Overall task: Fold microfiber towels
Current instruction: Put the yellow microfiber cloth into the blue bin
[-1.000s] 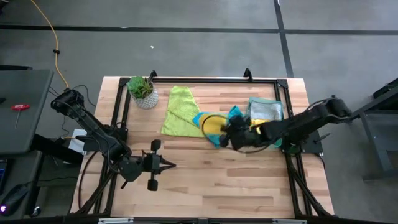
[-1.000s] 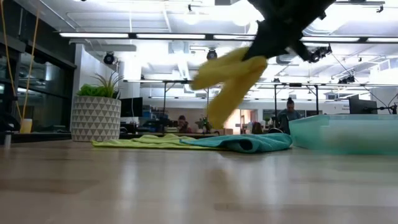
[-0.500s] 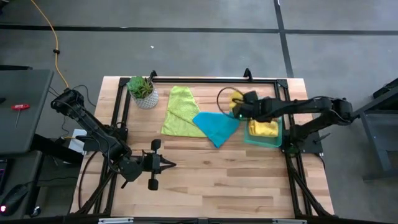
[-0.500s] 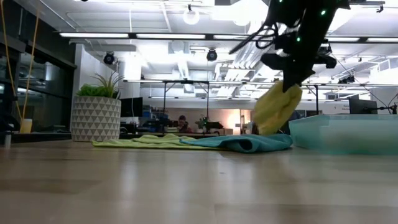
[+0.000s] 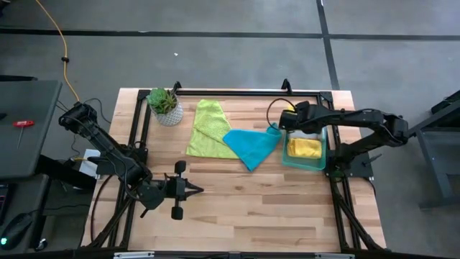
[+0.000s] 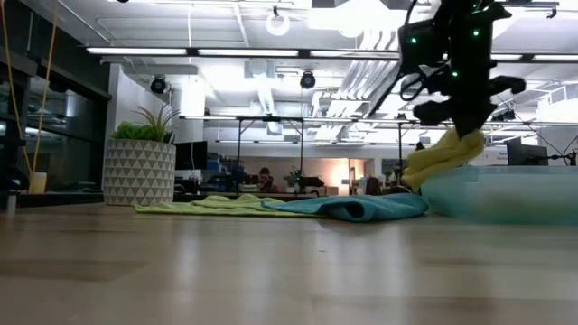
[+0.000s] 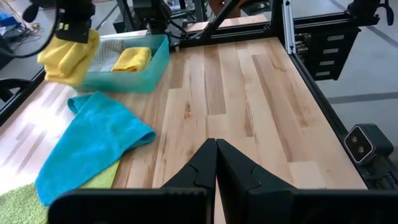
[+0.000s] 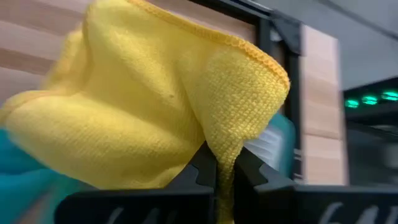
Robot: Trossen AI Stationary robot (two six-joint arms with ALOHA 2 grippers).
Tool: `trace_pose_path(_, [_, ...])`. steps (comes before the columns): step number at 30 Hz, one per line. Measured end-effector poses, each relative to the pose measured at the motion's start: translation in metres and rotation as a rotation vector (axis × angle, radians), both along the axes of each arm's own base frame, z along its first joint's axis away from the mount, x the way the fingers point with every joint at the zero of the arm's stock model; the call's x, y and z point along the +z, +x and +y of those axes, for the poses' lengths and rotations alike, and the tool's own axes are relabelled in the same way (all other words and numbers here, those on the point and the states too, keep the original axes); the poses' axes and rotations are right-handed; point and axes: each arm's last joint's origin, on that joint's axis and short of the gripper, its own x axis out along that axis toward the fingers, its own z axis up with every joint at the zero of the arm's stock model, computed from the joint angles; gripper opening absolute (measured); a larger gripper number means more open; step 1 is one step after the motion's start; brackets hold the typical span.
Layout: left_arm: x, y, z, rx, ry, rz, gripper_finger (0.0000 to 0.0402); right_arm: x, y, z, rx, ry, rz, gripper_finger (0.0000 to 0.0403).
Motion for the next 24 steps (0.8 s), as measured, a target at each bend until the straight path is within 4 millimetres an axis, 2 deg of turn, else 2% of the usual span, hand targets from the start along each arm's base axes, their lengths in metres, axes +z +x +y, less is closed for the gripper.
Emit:
trace_pose_path(6, [0.0, 0.0, 0.001, 0.003, 0.0, 0.0, 0.0, -0.005, -0.011, 0.002, -0.042, 0.013, 0.085, 0.0])
trace_pose_path(13, [0.0, 0.0, 0.001, 0.004, -0.004, -0.001, 0.0, -0.035, -0.027, 0.0, -0.09, 0.04, 0.145, 0.0])
trace_pose_path(19, [0.0, 0.0, 0.001, 0.0, 0.008, 0.0, 0.0, -0.051, -0.033, -0.003, -0.098, 0.058, 0.136, 0.0])
trace_pose_path(24, [0.0, 0.001, 0.001, 0.0, 0.008, -0.001, 0.0, -0.056, -0.037, -0.007, -0.144, 0.081, 0.12, 0.0001])
